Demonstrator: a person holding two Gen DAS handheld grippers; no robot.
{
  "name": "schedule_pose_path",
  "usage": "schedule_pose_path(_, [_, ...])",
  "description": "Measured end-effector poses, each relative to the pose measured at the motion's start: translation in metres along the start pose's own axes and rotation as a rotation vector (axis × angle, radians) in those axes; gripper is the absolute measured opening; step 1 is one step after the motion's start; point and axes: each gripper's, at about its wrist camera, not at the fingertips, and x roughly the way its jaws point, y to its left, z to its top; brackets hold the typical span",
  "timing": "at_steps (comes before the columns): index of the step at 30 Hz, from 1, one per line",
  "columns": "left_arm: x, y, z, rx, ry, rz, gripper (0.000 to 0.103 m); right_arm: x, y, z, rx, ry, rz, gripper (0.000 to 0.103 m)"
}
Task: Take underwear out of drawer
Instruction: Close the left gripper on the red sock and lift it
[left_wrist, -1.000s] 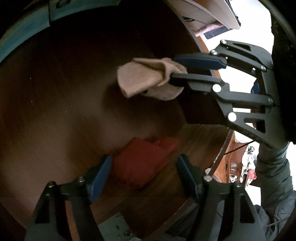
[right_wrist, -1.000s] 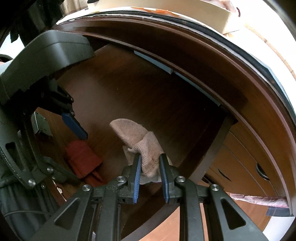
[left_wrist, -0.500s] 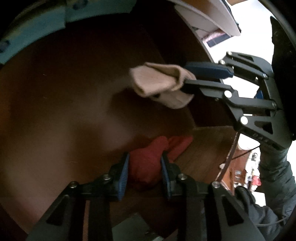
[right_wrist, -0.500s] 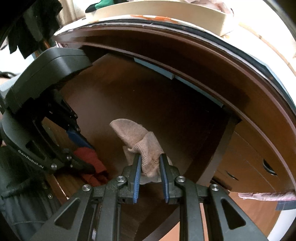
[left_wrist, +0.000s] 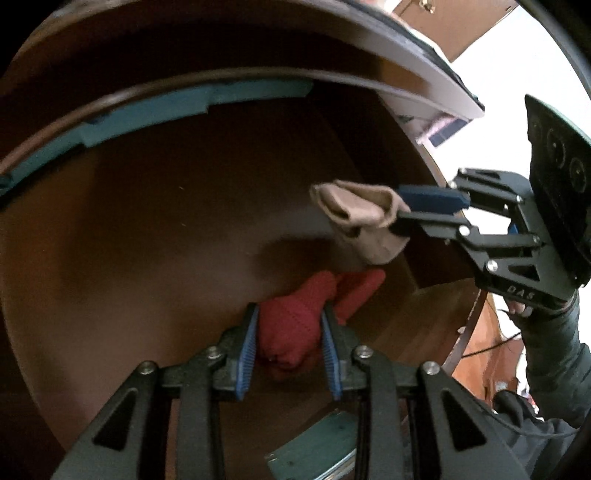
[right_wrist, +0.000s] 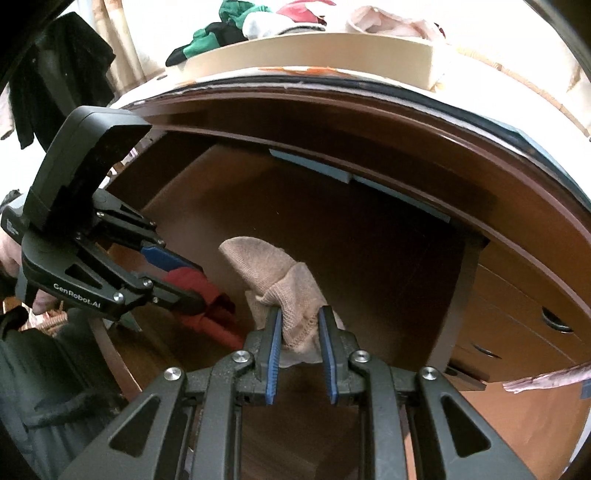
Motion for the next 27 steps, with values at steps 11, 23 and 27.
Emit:
schedule_pose_path(11, [-0.033, 0.016, -0.017, -0.017, -0.187, 0.067, 0.031, -0.025, 0.009, -0.009, 0.032, -0.117, 0.026, 0.022])
schedule_pose_path(23, [-0.047, 0.027, -0.03, -0.037, -0.328, 0.145, 0.031, -0.038, 0.018, -0.003, 0.07, -0.215, 0.053, 0.022])
schedule_pose_path(27, [-0.054, 0.029, -0.033, -0.042, -0.366, 0.166, 0.031, -0.042, 0.021, -0.004, 0.072, -0.243, 0.059, 0.022])
